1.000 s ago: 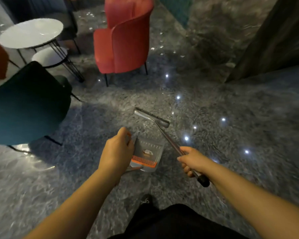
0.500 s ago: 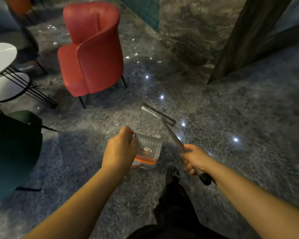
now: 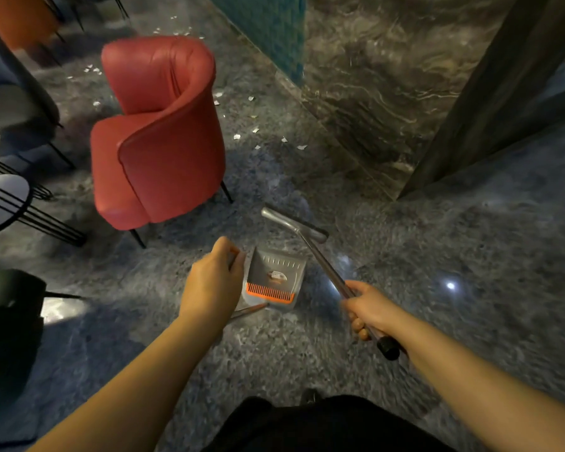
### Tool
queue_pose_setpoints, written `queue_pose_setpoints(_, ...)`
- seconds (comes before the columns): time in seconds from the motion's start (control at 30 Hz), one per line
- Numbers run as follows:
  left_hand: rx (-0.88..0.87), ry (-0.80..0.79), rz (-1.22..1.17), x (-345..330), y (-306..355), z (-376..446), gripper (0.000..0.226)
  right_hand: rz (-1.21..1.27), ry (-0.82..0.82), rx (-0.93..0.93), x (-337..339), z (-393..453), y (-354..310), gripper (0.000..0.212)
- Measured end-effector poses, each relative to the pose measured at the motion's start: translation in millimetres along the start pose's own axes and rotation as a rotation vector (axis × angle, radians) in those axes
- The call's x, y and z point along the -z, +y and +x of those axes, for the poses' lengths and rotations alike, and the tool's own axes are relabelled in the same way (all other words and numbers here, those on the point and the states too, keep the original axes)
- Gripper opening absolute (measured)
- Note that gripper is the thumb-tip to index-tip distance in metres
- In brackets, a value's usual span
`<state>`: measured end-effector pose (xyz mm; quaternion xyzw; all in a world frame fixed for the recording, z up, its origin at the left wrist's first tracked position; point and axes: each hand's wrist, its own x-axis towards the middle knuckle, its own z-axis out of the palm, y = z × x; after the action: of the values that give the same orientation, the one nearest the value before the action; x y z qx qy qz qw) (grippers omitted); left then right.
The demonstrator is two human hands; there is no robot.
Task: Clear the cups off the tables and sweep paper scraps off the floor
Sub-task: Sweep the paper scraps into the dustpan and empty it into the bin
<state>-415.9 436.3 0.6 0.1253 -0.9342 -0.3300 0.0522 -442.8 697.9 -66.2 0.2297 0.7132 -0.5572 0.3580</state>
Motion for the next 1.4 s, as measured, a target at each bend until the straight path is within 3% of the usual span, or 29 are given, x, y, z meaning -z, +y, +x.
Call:
queue_pose_setpoints(0.1,-0.015,-0.006,-0.008,-4,8,47,0.024,-0.005,0.009,0.009,6,29,-35,0.046)
queue_pose_setpoints(0.73,-0.068,-0.058,-0.019,-22,22,383,0.013,0.054,0.084,-0.015,25,226,-277,0.050)
queue_pose_setpoints(1.07,0.008,0.012,0.020,-69,56,545,0.014,0.017,0.060,0.002,94,365,-408,0.061)
queue_pose_setpoints(1.4,0.019,0.052,0.056,-105,103,691,0.014,-0.082,-0.008,0.002,163,483,-530,0.057)
